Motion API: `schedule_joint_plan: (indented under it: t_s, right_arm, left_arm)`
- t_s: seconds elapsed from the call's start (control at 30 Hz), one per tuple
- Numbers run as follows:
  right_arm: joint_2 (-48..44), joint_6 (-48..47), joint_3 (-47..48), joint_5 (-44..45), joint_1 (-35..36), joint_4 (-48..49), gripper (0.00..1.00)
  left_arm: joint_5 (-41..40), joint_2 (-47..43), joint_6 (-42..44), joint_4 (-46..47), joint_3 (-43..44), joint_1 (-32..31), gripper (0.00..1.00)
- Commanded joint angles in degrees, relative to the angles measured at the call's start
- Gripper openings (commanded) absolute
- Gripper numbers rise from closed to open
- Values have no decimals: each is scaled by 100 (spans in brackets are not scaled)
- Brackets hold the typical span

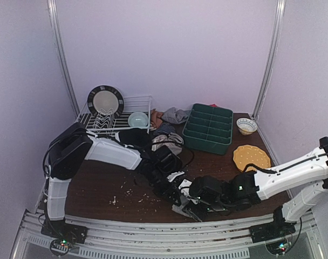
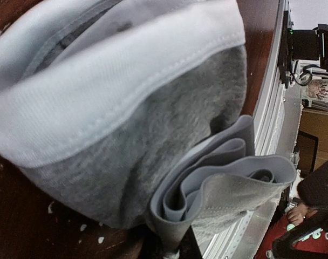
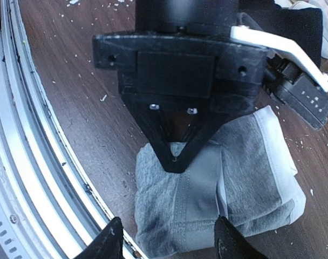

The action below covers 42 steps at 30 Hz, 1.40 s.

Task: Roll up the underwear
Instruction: Roll the underwear at the center of the board.

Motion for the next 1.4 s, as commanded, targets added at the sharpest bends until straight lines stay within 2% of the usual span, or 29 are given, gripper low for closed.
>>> schedule_joint_plan:
  t_s: [0.0,0.17,0.43,0.63,0.73,0.83,1.03,1.13,1.37]
  right_arm:
    - [376,-544,198,-177,42,51,56]
    - [786,-544,280,-15,45,-72,55]
    - [931,-215,-10,41,96,-210,51]
    - [164,-169,-160,365,227,-39,57]
    - [-373,-352,-156,360,311,153,58]
    - [-535,-532,-19,267,366,151,58]
    - [53,-704,334,-56,364,-312,55]
    - [304,-614,292,54,363,-310,51]
    - [778,-474,150,36,363,-145,51]
  left_arm:
    - [-127,63,95,-545,-59,-47,0]
    - [-127,129,112,-597,-13,-47,0]
    - [-92,256,190,-712,153,-47,0]
    - [-117,381,267,-856,241,-47,0]
    - [-189,424,317,-990,300,-47,0]
    - [-246,433,340,-1046,323,-47,0]
    - [-236,494,289,-1042,367,-47,0]
    - [-213,515,275,-1035,385,-49,0]
    - [-207,554,261,-1120,504,-47,0]
